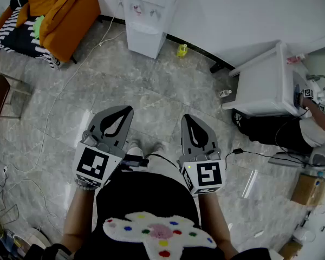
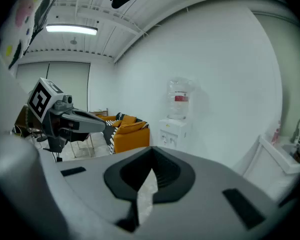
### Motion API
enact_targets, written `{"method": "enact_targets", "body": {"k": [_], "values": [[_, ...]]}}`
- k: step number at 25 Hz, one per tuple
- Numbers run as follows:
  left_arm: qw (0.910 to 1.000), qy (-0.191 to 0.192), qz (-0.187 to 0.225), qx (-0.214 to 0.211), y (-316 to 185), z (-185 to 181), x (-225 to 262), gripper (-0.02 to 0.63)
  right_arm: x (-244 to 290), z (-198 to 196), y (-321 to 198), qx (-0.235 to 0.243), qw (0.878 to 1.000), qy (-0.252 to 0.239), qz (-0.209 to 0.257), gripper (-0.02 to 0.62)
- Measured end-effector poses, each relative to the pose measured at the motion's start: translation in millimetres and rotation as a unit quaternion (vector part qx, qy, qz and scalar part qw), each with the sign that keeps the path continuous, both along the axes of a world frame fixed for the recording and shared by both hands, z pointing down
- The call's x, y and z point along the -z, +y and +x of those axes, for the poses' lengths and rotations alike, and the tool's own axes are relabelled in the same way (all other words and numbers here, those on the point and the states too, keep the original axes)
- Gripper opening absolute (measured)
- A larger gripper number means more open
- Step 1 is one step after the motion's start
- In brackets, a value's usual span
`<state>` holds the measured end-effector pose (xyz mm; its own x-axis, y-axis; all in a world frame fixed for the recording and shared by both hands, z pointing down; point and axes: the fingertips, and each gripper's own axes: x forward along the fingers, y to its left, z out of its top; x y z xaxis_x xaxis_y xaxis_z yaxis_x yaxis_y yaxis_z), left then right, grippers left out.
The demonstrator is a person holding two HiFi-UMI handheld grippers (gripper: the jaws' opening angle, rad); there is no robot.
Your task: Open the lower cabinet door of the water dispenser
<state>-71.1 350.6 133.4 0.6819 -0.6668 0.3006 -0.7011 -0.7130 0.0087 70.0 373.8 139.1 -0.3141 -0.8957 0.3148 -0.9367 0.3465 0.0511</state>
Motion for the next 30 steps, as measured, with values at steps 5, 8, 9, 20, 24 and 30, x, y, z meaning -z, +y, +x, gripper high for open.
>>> {"method": "enact_targets", "body": {"k": [5,8,9,20,24,30], "values": [[1.0000,0.000,0.003,0.001,0,0,-1,0.012,-2,0,0,0.001,1.000,0.000,0.001,0.003],[1.0000,-0.003,0.004,0.002,-1,1,-2,0.012,-5,1,-1,0.001,1.000,-0.004,-0.001,0.003],[1.0000,-0.003,0.004,0.002,-1,1,-3,0.012,-5,2,-2,0.000,1.000,-0.005,-0.001,0.003],[0.9999,0.002,0.011,-0.004,-10,-1,0,0.012,-9,1,-8,-0.020,0.999,-0.024,-0.011,0.005],[0.9999,0.003,0.012,-0.007,-14,-7,-1,0.012,-9,-2,-11,-0.029,0.999,-0.026,-0.008,0.005],[0.9997,0.007,0.021,-0.014,-18,-20,2,0.012,-3,-15,-14,-0.034,0.999,-0.034,0.004,0.005]]}}
